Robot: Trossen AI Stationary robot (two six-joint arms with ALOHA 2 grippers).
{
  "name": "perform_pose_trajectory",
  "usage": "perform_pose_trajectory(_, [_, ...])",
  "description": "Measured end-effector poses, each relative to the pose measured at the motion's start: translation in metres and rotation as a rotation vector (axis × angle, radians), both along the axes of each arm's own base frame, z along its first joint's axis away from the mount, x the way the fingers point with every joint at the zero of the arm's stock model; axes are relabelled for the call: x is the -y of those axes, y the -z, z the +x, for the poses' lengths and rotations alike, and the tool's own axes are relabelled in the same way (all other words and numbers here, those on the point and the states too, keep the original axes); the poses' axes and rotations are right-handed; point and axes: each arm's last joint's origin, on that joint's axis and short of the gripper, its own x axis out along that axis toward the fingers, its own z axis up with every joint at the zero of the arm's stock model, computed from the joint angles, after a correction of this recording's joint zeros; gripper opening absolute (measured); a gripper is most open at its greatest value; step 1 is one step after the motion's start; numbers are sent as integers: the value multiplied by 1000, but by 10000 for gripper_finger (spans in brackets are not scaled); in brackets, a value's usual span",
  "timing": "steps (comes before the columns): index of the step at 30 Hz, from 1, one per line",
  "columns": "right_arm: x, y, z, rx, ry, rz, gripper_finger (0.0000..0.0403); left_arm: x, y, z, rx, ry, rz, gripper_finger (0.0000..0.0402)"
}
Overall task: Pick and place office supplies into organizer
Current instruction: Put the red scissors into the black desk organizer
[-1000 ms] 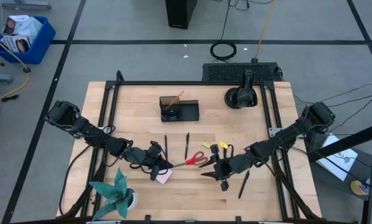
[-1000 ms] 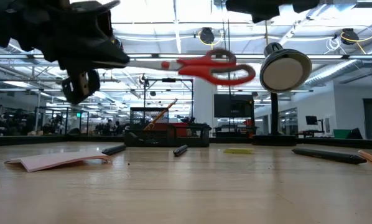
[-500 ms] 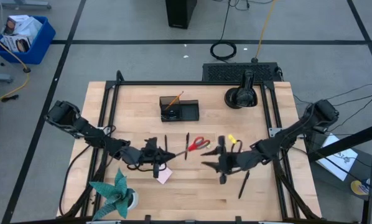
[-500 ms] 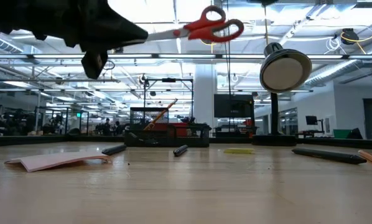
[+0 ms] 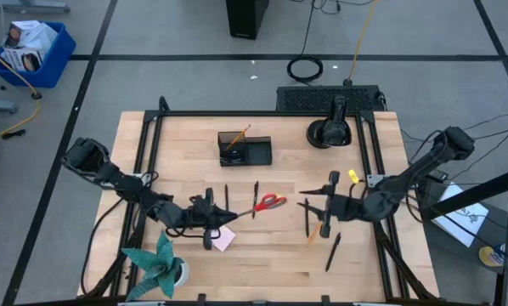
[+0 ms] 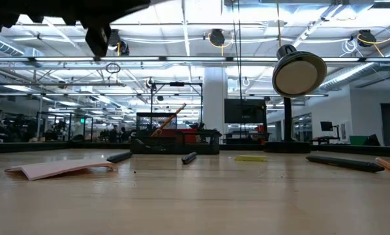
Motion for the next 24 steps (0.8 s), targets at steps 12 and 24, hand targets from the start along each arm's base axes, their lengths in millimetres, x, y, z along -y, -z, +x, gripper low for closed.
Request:
perform_pose_trajectory(12, [21, 35, -5, 104, -156, 371, 130, -2, -3, 2, 28, 6, 32, 0])
perform_pose_trajectory(24, [34, 43, 18, 136, -225, 402, 130, -3, -4, 2, 40, 22, 31, 0])
